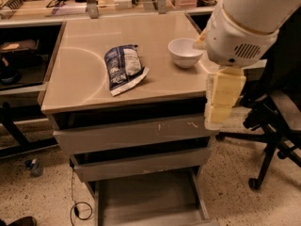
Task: Place blue chip bag into bottom drawer
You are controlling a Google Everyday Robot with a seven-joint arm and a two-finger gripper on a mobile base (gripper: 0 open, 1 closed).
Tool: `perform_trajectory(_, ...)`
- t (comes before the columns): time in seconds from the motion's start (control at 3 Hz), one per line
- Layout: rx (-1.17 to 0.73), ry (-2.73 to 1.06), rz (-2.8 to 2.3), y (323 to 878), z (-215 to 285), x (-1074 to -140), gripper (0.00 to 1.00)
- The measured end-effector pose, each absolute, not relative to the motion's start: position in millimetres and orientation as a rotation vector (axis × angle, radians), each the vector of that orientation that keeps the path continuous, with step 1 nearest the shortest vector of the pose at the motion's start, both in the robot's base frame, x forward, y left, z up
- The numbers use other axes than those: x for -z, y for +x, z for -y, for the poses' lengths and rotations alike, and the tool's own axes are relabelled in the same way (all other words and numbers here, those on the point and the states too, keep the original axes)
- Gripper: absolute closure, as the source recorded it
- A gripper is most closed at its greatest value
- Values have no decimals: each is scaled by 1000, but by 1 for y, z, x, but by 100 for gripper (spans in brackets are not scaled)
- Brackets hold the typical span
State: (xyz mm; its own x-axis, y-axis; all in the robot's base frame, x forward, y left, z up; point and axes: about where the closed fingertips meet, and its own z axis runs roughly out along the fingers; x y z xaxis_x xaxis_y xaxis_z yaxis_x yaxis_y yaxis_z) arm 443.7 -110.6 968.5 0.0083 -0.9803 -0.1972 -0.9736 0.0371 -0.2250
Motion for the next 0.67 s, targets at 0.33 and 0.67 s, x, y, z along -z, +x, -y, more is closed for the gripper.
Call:
perform_trajectory(0.33, 33, -1999, -2010, 444, 106, -969, 0)
perform_trajectory(0.67, 70, -1991, -2040, 447, 113, -968, 0)
